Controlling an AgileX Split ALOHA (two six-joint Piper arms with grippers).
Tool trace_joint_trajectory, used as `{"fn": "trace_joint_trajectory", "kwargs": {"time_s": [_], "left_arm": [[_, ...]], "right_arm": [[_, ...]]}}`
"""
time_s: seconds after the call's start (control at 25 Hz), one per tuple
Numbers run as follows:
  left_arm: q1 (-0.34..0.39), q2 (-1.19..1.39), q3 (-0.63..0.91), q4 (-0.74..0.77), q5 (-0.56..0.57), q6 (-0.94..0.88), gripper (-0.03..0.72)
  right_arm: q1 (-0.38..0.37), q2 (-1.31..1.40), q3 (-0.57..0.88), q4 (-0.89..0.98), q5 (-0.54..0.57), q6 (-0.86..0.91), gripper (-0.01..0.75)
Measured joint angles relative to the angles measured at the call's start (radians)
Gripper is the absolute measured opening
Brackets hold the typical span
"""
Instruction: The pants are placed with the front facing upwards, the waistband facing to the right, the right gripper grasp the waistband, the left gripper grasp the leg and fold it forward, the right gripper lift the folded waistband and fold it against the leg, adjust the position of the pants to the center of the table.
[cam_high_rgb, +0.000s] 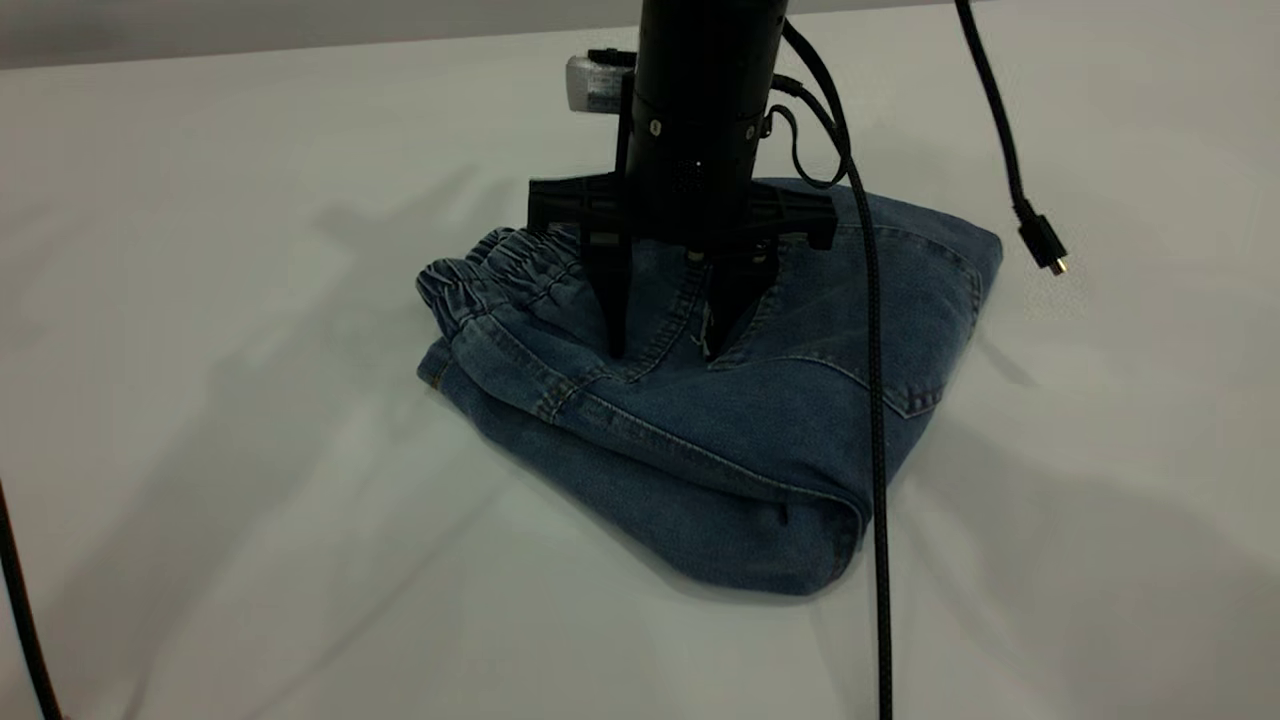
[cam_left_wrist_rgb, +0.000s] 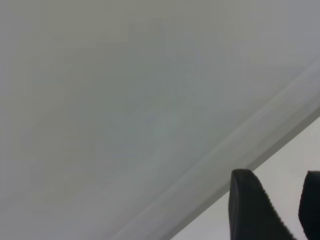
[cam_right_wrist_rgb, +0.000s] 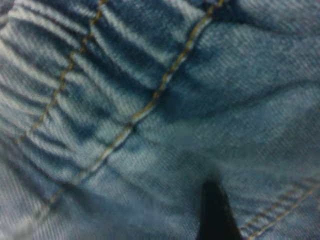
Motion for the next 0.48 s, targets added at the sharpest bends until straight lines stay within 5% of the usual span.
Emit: {"fn": "trace_joint_trajectory", "kwargs": {"time_s": [0.48], "left_arm": [[0.000, 0.000, 0.001, 0.000, -0.002, 0.000, 0.263]], "right_arm": [[0.075, 0.000, 0.000, -0.104, 0.055, -0.088, 0.374]]}}
